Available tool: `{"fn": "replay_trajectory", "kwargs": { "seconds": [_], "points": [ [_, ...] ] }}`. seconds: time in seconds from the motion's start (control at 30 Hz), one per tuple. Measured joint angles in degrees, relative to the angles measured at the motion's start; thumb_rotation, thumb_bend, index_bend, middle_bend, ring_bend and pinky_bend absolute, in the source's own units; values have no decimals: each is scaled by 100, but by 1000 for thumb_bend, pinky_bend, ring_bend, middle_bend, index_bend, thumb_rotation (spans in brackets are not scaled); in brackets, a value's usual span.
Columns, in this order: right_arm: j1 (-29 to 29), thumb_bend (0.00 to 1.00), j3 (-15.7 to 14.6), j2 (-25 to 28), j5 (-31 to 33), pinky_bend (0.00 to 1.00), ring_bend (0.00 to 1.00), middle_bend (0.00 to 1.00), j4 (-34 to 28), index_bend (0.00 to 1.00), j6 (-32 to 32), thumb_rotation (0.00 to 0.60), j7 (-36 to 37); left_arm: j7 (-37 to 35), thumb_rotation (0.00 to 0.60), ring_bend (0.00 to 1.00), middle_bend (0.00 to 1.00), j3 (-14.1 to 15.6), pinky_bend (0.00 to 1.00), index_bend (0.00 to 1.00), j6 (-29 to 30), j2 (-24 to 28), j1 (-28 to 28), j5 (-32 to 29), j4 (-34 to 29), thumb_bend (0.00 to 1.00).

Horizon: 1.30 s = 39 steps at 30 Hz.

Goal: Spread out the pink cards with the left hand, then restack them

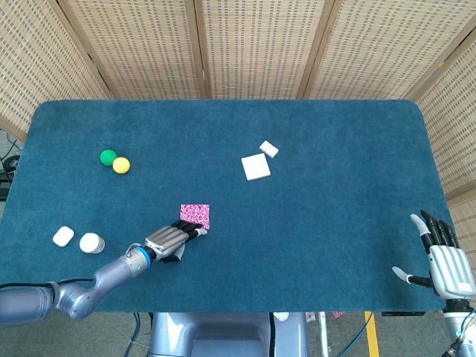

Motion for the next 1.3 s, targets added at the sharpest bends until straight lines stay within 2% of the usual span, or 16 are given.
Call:
{"fn": "replay_trajectory", "kwargs": {
  "seconds": [0.27,0.8,1.1,1.3],
  "points": [
    [5,1,-3,1,4,0,0,0,1,0,-13,600,-4,235,600,0,0,152,0,72,35,133,-49,-107,-284,1000],
    [5,1,-3,6,12,0,0,0,-13,0,-15,600,-10,81,600,0,0,286,0,72,-144,425,-100,73,-817,1000],
    [11,1,-5,6,8,0,0,0,-10,0,-25,600,-2,-312,600,0,0,1,0,72,347,443,58,375,-756,1000],
    [10,1,-4,11,17,0,0,0,-15,0,-28,600,3,-419,600,0,0,-94,0,72,233,224,15,240,-316,1000]
  ]
}}
